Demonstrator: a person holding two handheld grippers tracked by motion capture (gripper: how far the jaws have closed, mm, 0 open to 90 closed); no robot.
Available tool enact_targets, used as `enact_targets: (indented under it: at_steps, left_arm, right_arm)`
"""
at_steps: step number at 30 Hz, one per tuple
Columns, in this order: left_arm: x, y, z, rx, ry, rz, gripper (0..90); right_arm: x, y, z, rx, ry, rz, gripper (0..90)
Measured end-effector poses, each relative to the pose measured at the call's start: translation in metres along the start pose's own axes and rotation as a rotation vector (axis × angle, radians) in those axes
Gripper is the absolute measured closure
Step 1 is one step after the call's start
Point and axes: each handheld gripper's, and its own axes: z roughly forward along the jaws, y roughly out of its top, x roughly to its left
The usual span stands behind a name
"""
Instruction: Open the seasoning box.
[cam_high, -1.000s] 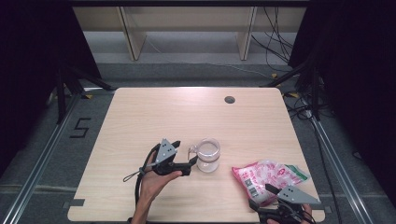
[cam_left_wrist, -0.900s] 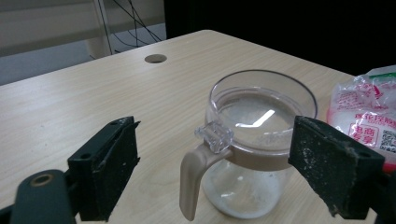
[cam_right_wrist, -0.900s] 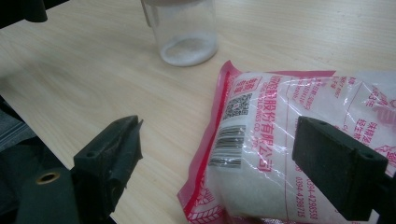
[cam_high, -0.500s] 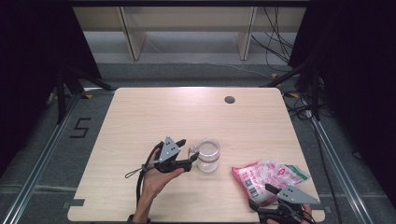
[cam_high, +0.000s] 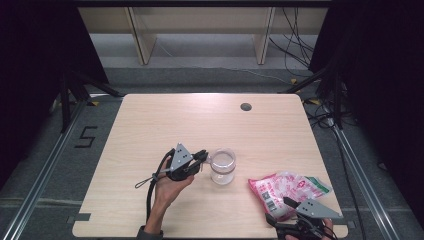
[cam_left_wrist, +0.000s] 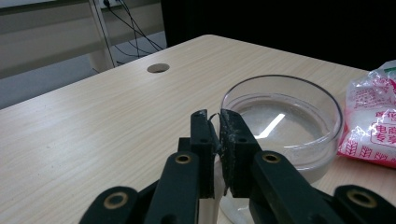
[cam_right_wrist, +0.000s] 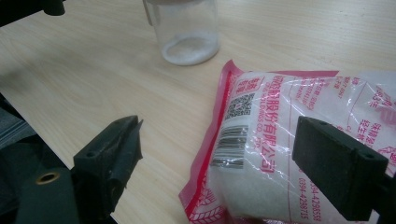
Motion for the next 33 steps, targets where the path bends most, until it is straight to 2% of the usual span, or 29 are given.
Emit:
enact_targets:
  at_steps: [3,6,10,11,12,16,17,18,19,20,21,22,26,29,30,33]
  left_arm:
    - [-0.0008,0.0019,0.0008,0.014,0.003,0.016,86.3]
    - [-0.0015,0.0026,0.0013,0.014,0.001,0.014,87.6]
    - [-0.0012,0.003,0.0011,0.019,0.003,0.015,87.8]
    - [-0.0018,0.0031,0.0007,0.021,0.002,0.014,88.0]
    - [-0.0018,0.0031,0.0007,0.021,0.002,0.014,88.0]
    - [-0.0014,0.003,0.0002,0.02,0.0,0.02,88.0]
    - [-0.0017,0.0029,0.0002,0.021,0.0,0.019,87.7]
    - [-0.0014,0.0026,0.0,0.021,-0.002,0.013,87.6]
    - [-0.0014,0.0026,0.0,0.021,-0.002,0.013,87.6]
    - [-0.0012,0.0024,-0.0001,0.019,-0.001,0.011,87.5]
    - [-0.0013,0.0019,0.0,0.014,-0.002,0.007,87.5]
    - [-0.0013,0.0019,0.0,0.014,-0.002,0.007,87.4]
    - [-0.0015,0.0015,-0.0002,0.013,-0.001,0.004,86.7]
    - [-0.0015,0.0014,-0.0003,0.013,-0.002,0.001,86.7]
    - [-0.0014,0.0013,-0.0002,0.013,-0.002,0.0,86.7]
    - [-0.0009,0.0009,-0.0003,0.011,-0.006,0.0,86.7]
  right_arm:
    - [-0.0008,0.0002,0.0007,-0.001,0.003,-0.012,16.3]
    - [-0.0011,0.0005,-0.0003,-0.002,-0.006,-0.026,16.3]
    - [-0.0007,0.0001,0.0008,-0.001,0.003,-0.012,16.3]
    - [-0.0016,0.0004,0.0001,-0.005,-0.008,-0.031,16.3]
    - [-0.0005,0.0003,0.0004,-0.002,0.006,-0.011,16.3]
    - [0.0,0.0004,0.0003,-0.002,0.006,-0.01,16.3]
    - [-0.0009,0.0008,-0.0002,-0.003,-0.006,-0.027,16.3]
    - [-0.0001,0.0006,0.0006,0.0,0.006,-0.01,16.3]
    - [-0.0014,0.0007,0.0006,-0.003,-0.009,-0.032,16.3]
    - [0.0013,0.0002,0.0004,0.001,0.003,0.007,16.3]
    - [-0.0001,0.0006,0.001,-0.002,0.009,-0.021,16.4]
    - [-0.0001,0.0006,0.001,-0.002,0.009,-0.021,16.4]
    - [0.0035,0.0006,0.0004,0.006,-0.001,0.015,16.7]
    - [0.002,0.002,0.0019,0.007,0.011,-0.029,19.2]
    - [0.0034,0.0021,0.0025,0.004,0.004,-0.012,19.0]
    - [0.0024,0.004,0.004,-0.002,0.001,-0.041,18.6]
